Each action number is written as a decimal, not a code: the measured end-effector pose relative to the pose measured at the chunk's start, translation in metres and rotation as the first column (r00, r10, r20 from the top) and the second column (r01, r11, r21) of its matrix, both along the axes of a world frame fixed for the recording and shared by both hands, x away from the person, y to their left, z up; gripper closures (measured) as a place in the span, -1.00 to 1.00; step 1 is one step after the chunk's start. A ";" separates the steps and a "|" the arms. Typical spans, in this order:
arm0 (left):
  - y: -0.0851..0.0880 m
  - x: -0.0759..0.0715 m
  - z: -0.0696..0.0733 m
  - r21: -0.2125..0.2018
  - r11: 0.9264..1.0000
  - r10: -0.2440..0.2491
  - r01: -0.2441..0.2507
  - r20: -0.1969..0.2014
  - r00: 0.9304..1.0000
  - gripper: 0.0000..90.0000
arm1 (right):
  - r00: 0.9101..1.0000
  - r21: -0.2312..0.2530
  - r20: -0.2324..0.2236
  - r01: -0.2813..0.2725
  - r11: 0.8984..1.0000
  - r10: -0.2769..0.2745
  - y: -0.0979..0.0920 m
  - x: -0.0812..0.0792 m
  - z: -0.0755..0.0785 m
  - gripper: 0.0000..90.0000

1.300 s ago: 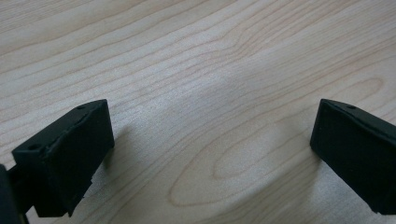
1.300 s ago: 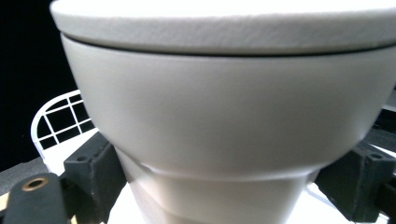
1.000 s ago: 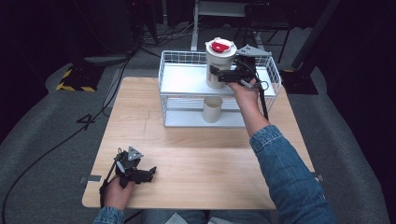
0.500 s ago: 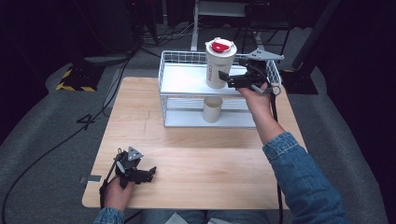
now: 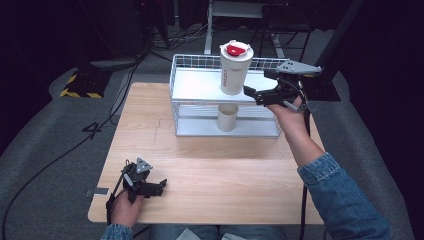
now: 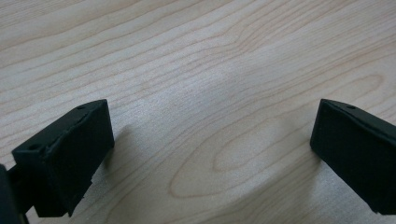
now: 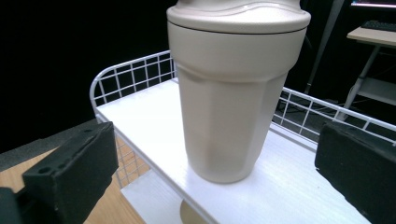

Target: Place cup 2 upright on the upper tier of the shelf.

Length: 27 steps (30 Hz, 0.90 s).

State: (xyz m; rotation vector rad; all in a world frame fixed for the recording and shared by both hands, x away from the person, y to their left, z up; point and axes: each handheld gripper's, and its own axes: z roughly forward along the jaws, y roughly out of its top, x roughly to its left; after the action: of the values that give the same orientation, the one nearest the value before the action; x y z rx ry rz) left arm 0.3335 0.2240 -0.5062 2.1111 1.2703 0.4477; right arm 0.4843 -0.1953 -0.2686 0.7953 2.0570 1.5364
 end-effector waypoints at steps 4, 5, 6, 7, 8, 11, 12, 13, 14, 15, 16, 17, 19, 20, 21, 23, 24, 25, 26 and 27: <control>0.000 0.000 0.000 -0.001 1.000 -0.001 0.001 0.001 1.000 -1.00 | 1.000 0.019 0.011 -0.007 1.000 0.007 -0.011 -0.014 -0.001 -0.98; 0.000 0.001 0.000 -0.002 1.000 -0.001 0.001 0.001 1.000 -1.00 | 1.000 0.018 0.017 -0.009 1.000 0.009 -0.014 -0.017 -0.001 -0.98; 0.000 0.001 0.000 0.000 1.000 0.000 0.000 0.002 1.000 -1.00 | 1.000 0.026 0.016 -0.012 1.000 0.011 -0.018 -0.021 -0.001 -0.97; 0.000 0.001 0.000 0.000 1.000 -0.002 0.002 0.000 1.000 -1.00 | 1.000 0.030 0.015 -0.017 0.999 0.016 -0.023 -0.026 -0.002 -0.96; -0.001 0.002 0.000 -0.001 1.000 0.000 0.000 0.000 1.000 -1.00 | 1.000 0.030 0.015 -0.022 0.999 0.021 -0.025 -0.028 -0.002 -0.95; -0.001 0.003 0.000 0.000 1.000 0.001 -0.001 0.000 1.000 -1.00 | 1.000 0.002 0.006 -0.022 1.000 0.022 -0.034 -0.038 -0.004 -0.89; -0.002 0.003 0.000 -0.004 1.000 0.001 -0.001 0.001 1.000 -1.00 | 1.000 -0.002 0.003 -0.024 1.000 0.025 -0.036 -0.041 -0.004 -0.86; -0.002 0.004 0.000 -0.003 1.000 0.000 0.000 0.000 1.000 -1.00 | 1.000 -0.011 0.004 -0.030 0.999 0.030 -0.040 -0.045 -0.005 -0.82; -0.002 0.004 0.000 -0.002 1.000 0.001 -0.001 0.000 1.000 -1.00 | 0.999 -0.015 0.000 -0.034 0.999 0.034 -0.043 -0.048 -0.006 -0.78; -0.002 0.004 0.000 -0.002 1.000 0.001 -0.001 0.000 1.000 -1.00 | 0.999 -0.018 -0.001 -0.036 0.999 0.036 -0.045 -0.050 -0.007 -0.76; -0.002 0.004 0.000 -0.003 1.000 0.002 -0.002 0.000 1.000 -1.00 | 0.999 -0.019 -0.002 -0.037 0.999 0.037 -0.048 -0.053 -0.008 -0.75; -0.002 0.004 0.000 -0.003 1.000 0.002 -0.002 0.001 1.000 -1.00 | 0.999 -0.021 0.000 -0.033 0.999 0.033 -0.052 -0.057 -0.010 -0.75; -0.002 0.004 0.000 -0.002 1.000 0.002 -0.002 0.001 1.000 -1.00 | 1.000 -0.026 -0.001 -0.026 0.999 0.026 -0.059 -0.063 -0.014 -0.75; -0.002 0.004 0.000 -0.003 1.000 0.002 -0.002 0.001 1.000 -1.00 | 1.000 -0.027 -0.004 -0.027 0.999 0.027 -0.062 -0.066 -0.016 -0.75; -0.002 0.004 0.000 -0.002 1.000 0.002 -0.002 0.001 1.000 -1.00 | 1.000 -0.027 -0.008 -0.027 0.999 0.026 -0.065 -0.067 -0.018 -0.75; -0.002 0.004 0.000 -0.003 1.000 0.002 -0.002 0.001 1.000 -1.00 | 0.999 -0.031 -0.020 -0.026 0.999 0.025 -0.071 -0.072 -0.024 -0.75; -0.002 0.004 0.000 -0.002 1.000 0.002 -0.002 0.001 1.000 -1.00 | 0.999 -0.031 -0.022 -0.026 0.999 0.025 -0.073 -0.073 -0.026 -0.75; -0.002 0.004 0.000 -0.003 1.000 0.002 -0.002 0.001 1.000 -1.00 | 0.999 -0.033 -0.031 -0.027 0.999 0.026 -0.075 -0.075 -0.029 -0.75; -0.002 0.004 0.000 -0.003 1.000 0.003 -0.003 0.001 1.000 -1.00 | 0.999 -0.034 -0.039 -0.028 0.999 0.026 -0.077 -0.077 -0.032 -0.75; -0.002 0.004 0.000 -0.002 1.000 0.002 -0.002 0.001 1.000 -1.00 | 0.999 -0.037 -0.045 -0.028 0.999 0.026 -0.079 -0.078 -0.034 -0.75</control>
State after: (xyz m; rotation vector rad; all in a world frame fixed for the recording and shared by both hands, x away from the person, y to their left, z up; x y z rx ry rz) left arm 0.3373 0.2220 -0.5062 2.1076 1.2724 0.4476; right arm 0.4061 -0.2742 -0.3029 0.7974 2.1301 1.5027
